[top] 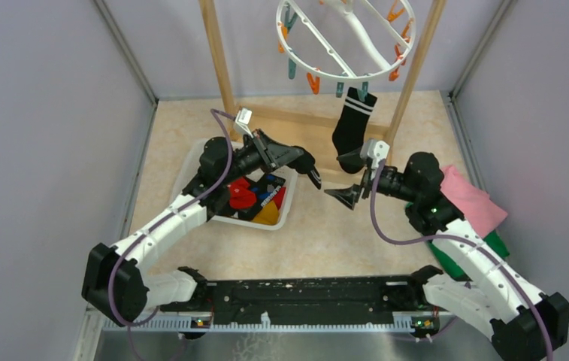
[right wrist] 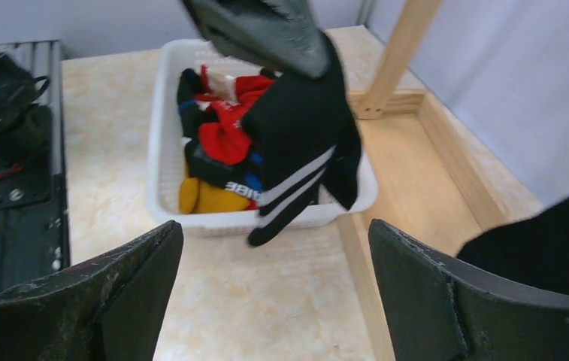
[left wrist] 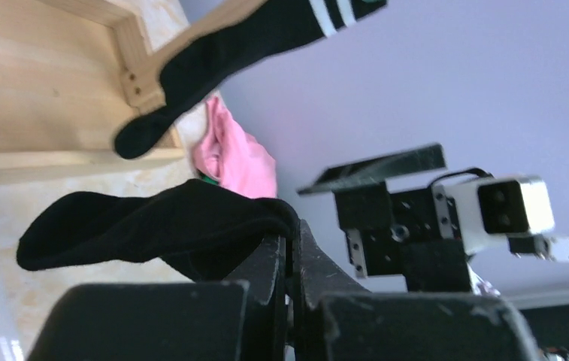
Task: Clip the socks to the hanger
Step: Pick up the sock from the bin.
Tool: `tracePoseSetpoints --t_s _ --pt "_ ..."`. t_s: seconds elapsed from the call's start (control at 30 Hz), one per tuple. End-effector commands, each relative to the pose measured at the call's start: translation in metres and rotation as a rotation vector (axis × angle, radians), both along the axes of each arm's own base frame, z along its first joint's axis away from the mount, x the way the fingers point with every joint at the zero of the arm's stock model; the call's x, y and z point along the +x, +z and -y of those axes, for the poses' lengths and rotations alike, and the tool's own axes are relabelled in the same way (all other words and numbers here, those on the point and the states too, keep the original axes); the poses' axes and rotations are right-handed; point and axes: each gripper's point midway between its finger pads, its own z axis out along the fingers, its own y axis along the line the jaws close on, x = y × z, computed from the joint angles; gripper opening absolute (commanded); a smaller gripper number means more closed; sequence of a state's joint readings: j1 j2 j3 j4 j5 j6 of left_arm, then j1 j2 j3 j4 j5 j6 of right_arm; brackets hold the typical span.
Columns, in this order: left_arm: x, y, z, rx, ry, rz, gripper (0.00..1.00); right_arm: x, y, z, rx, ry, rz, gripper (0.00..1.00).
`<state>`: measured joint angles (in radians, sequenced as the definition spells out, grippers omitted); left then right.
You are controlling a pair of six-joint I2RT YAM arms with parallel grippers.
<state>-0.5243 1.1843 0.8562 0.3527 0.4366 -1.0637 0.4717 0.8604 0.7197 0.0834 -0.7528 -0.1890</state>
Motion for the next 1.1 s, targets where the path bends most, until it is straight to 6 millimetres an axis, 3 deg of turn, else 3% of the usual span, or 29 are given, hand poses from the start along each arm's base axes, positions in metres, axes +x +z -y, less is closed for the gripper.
tracePoseSetpoints --t_s 0.0,0.17,0.27,0.33,0.4,0.43,0.47,0.5,0.67,0.73,0.87,0.97,1.07 --pt "-0.021 0.035 0.015 -0.128 -0.099 0.035 0.00 0.029 0.016 -0.003 0.060 -0.125 0.032 0.90" --pt "-0.023 0.032 0.023 -0.134 -0.122 0.020 0.00 0.022 -0.001 -0.016 0.057 -0.094 -0.055 0.82" --pt "-0.024 0.029 0.025 -0.132 -0.131 0.014 0.00 0.028 -0.006 -0.015 0.064 -0.138 -0.099 0.72" --pt "-0.025 0.026 0.025 -0.128 -0.135 0.012 0.00 0.029 -0.004 -0.016 0.065 -0.141 -0.100 0.53" --pt "-0.024 0.021 0.024 -0.112 -0.124 0.023 0.00 0.026 0.000 -0.018 0.067 -0.113 -0.106 0.16" --pt "-0.023 0.018 0.023 -0.099 -0.111 0.032 0.00 0.022 0.002 -0.021 0.070 -0.089 -0.115 0.03" --pt "-0.021 0.014 0.020 -0.080 -0.092 0.046 0.00 0.015 0.005 -0.023 0.074 -0.051 -0.125 0.00" --pt "-0.019 0.011 0.018 -0.061 -0.071 0.071 0.04 0.007 0.009 -0.026 0.077 -0.011 -0.134 0.00" --pt "-0.003 -0.007 -0.011 0.118 0.095 0.267 0.62 -0.042 0.018 -0.033 0.122 0.185 -0.372 0.00" --pt "-0.001 -0.010 -0.025 0.216 0.156 0.394 0.75 -0.055 0.020 -0.033 0.141 0.222 -0.484 0.00" --pt "-0.022 -0.002 -0.041 0.361 0.139 0.691 0.82 -0.057 0.030 -0.031 0.167 0.221 -0.541 0.00" --pt "-0.057 -0.002 -0.035 0.391 -0.009 0.956 0.82 -0.049 0.040 -0.029 0.218 0.204 -0.568 0.00" --pt "-0.086 -0.002 -0.029 0.350 -0.125 1.099 0.82 -0.036 0.045 -0.024 0.262 0.159 -0.589 0.00"
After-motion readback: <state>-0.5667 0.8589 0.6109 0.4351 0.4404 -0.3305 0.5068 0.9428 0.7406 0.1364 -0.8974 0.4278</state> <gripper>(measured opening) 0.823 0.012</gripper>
